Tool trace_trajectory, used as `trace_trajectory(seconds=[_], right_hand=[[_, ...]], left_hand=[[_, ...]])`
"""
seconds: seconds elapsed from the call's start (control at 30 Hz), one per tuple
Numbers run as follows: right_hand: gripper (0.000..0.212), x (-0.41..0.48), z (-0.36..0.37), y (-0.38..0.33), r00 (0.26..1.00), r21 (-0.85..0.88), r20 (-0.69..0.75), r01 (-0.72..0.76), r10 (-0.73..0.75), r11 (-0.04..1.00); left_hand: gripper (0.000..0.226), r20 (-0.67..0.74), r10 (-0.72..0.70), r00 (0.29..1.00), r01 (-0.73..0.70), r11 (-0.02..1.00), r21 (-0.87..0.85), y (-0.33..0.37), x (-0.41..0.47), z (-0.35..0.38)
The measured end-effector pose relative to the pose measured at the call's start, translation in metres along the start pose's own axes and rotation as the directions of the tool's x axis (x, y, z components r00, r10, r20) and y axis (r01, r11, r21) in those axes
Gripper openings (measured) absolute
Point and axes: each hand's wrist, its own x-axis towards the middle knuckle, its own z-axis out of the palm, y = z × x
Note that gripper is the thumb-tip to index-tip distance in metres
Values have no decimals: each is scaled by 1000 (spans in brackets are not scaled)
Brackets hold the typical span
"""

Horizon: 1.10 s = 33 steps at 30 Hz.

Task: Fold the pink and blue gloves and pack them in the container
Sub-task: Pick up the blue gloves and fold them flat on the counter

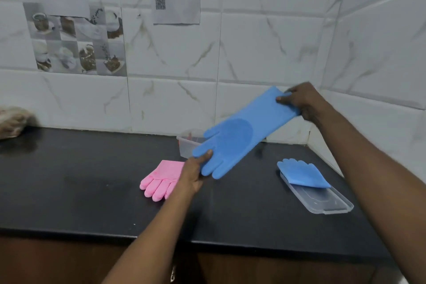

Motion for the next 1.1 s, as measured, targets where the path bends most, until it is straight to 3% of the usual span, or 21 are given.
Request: trace_trajectory(seconds=[0.1, 0.17, 0.23, 0.33, 0.43, 0.57, 0.7, 0.8, 0.87, 0.9, 1.0, 1.1], right_hand=[[24, -26, 14, 82, 989, -59, 10, -148, 148, 987], [18, -52, 35, 135, 964, -250, 63, -236, 259, 939], [13, -79, 54, 176, 933, -462, 86, -274, 350, 844], [38, -101, 67, 209, 919, -379, -39, -377, 393, 845], [33, -109, 67, 215, 921, -347, -126, -390, 369, 853], [22, -120, 65, 219, 939, -379, -178, -340, 293, 860], [26, -132, 65, 219, 941, -435, -250, -321, 229, 841], [23, -140, 65, 218, 955, -470, -243, -270, 171, 840], [20, -142, 64, 218, 964, -495, -223, -240, 145, 835], [20, -142, 64, 218, 966, -509, -216, -233, 139, 829], [18, -140, 64, 217, 968, -554, -206, -237, 144, 798], [23, -138, 59, 214, 961, -633, -213, -272, 175, 724]], left_hand=[[30, -241, -105, 965, 188, 917, 353, 15, -6, -28], [33, -383, -190, 904, 396, 708, 584, 12, -11, -41], [38, -449, -207, 869, 483, 554, 678, 3, -14, -48], [51, -494, -67, 867, 454, 516, 727, 0, -14, -43], [47, -478, 48, 877, 421, 405, 812, 2, -10, -35], [35, -386, 203, 900, 374, 96, 922, -12, -20, -35], [51, -231, 341, 911, 241, 15, 970, -33, -32, -33], [33, -159, 394, 905, 302, -331, 894, -43, -39, -31], [26, -29, 420, 907, 246, -472, 847, -49, -42, -33], [26, 74, 390, 918, 133, -477, 869, -52, -42, -34], [35, 259, 168, 951, -198, -311, 929, -60, -40, -32], [43, 225, -20, 974, -221, -290, 931, -65, -32, -33]])
